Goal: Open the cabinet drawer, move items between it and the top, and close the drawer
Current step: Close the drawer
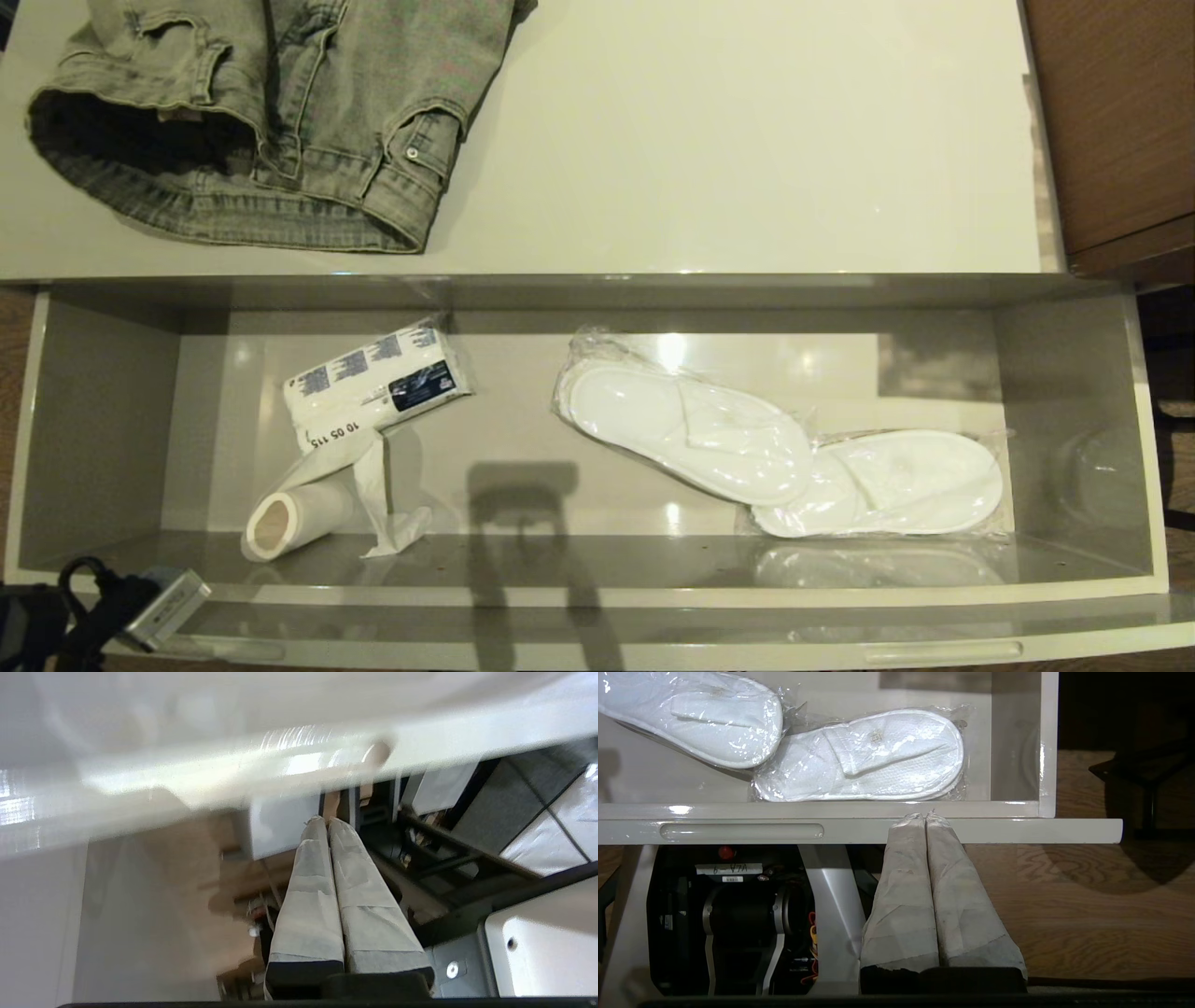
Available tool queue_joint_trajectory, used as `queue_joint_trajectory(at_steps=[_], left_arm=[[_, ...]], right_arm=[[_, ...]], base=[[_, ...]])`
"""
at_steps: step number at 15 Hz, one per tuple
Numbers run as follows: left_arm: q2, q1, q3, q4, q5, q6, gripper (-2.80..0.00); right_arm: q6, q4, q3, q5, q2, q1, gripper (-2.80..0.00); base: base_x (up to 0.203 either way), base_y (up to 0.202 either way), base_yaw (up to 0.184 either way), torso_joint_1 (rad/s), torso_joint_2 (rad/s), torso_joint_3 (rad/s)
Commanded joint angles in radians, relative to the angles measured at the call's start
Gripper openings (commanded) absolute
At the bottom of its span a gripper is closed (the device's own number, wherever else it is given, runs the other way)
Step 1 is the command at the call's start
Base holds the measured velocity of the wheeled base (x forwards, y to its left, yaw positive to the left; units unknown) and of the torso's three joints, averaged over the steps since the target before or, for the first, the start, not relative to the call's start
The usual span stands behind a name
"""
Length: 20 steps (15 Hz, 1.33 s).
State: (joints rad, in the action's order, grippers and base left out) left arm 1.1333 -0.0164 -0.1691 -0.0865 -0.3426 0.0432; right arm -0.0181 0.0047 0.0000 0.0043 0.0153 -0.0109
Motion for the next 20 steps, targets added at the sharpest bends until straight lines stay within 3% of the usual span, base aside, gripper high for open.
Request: queue_joint_trajectory(at_steps=[1, 4, 6, 9, 13, 16, 20], left_arm=[[0.018, 0.004, -0.002, -0.098, -0.003, -0.012, -2.80], [0.033, 0.005, -0.068, -0.310, 0.012, -0.139, -2.80], [0.064, 0.013, -0.151, -0.322, 0.091, -0.157, -2.80], [0.107, 0.047, -0.224, -0.326, 0.140, -0.187, -2.80], [0.240, 0.197, -0.480, -0.325, 0.351, -0.339, -2.80], [0.169, 0.278, -0.545, -0.213, 0.400, -0.398, -2.80], [-0.033, 0.295, -0.541, -0.047, 0.410, -0.447, -2.80]], right_arm=[[0.000, 0.000, 0.002, 0.000, 0.002, 0.000, -2.80], [0.000, 0.000, 0.002, 0.000, 0.002, 0.000, -2.80], [-0.002, 0.000, 0.002, 0.000, 0.002, 0.000, -2.80], [0.000, 0.000, 0.002, 0.000, 0.002, 0.000, -2.80], [0.000, 0.000, 0.002, 0.000, 0.002, 0.000, -2.80], [0.000, 0.000, 0.002, 0.000, 0.002, 0.000, -2.80], [0.000, 0.000, 0.002, 0.000, 0.002, 0.000, -2.80]], base=[[0.000, 0.000, 0.000, 0.000, 0.00, 0.000], [0.000, 0.000, 0.000, 0.000, 0.00, 0.000], [0.000, 0.000, 0.000, 0.000, 0.00, 0.000], [0.000, 0.000, 0.000, 0.000, 0.00, 0.000], [0.000, 0.000, 0.000, 0.000, 0.00, 0.000], [0.000, 0.000, 0.000, 0.000, 0.00, 0.000], [0.000, 0.000, 0.000, 0.000, 0.00, 0.000]])
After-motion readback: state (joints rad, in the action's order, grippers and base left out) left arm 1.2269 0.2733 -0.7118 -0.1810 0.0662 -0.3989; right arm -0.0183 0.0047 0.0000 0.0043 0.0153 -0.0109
